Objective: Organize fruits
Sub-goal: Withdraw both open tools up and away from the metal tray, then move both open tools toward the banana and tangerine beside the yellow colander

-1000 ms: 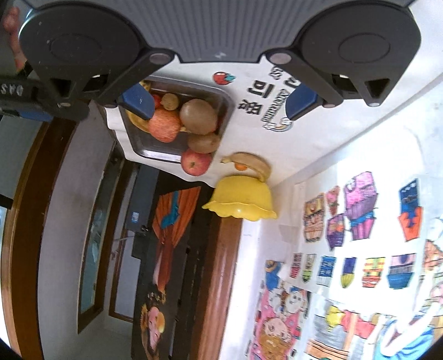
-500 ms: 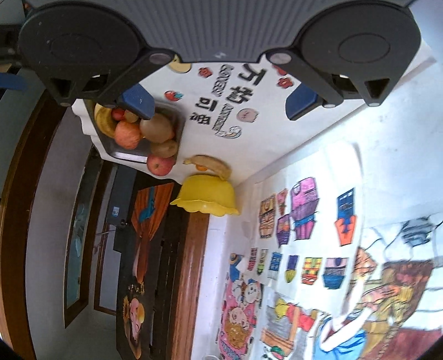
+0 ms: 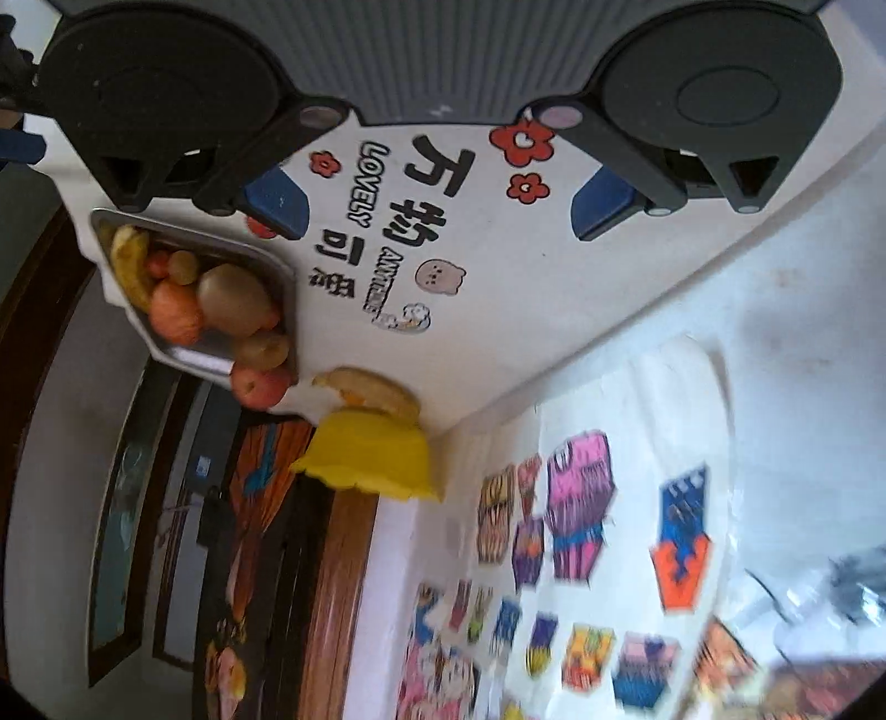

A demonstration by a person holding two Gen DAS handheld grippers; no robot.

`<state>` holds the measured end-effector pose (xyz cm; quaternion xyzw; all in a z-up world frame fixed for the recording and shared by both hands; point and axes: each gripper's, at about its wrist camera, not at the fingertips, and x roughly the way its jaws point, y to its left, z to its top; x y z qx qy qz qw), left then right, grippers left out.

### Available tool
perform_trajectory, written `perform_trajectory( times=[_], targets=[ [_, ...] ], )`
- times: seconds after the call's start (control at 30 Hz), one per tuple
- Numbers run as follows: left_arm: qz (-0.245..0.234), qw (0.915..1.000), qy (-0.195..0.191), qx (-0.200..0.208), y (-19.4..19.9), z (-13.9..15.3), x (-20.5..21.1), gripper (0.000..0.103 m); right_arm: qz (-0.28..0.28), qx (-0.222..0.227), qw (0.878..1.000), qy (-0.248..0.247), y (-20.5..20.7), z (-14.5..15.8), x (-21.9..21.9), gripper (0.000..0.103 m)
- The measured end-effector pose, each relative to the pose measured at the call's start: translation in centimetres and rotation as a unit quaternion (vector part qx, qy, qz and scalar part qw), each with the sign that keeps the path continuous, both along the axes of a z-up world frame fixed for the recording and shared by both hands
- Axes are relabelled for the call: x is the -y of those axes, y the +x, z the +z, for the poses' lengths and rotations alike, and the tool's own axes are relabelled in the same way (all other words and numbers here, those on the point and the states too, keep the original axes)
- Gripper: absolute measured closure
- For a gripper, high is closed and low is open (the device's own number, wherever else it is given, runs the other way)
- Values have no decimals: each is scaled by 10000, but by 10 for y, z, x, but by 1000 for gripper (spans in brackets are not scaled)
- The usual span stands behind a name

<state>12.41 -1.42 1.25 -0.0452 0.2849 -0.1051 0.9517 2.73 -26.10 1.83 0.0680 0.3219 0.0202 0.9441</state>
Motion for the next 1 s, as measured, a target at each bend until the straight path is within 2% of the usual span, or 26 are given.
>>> perform_trajectory(
  times=[0.2,0.27,0.33,0.43,0.6,0.67,0.73,0.8,0.9,1.0],
  targets=[
    [-184,9978,363,-521,45,-7,3,0,219,-528,9956,738,37,-9,22,1],
    [-213,9968,331,-700,54,-6,4,0,183,-713,9944,764,46,-7,25,1],
    [-225,9936,316,-1058,63,3,4,0,90,-904,9930,749,49,3,26,1],
    [-294,9891,288,-1416,73,33,2,0,-81,-1360,9874,810,53,31,22,1],
    [-550,9825,356,-1744,88,103,1,0,-437,-1702,9818,716,63,112,9,1],
    [-568,9813,416,-1789,95,123,3,0,-635,-1915,9780,538,75,141,3,1],
    [-609,9806,466,-1804,102,140,6,0,-899,-2284,9693,134,91,155,-4,1],
    [-643,9812,413,-1771,109,151,9,0,-1148,-2447,9627,-123,103,164,-9,1],
    [-623,9814,415,-1766,124,161,17,0,-1084,-2278,9676,67,113,181,-9,1],
    [-556,9805,508,-1813,139,170,30,0,-1020,-2219,9697,56,127,192,-4,1]
  ],
)
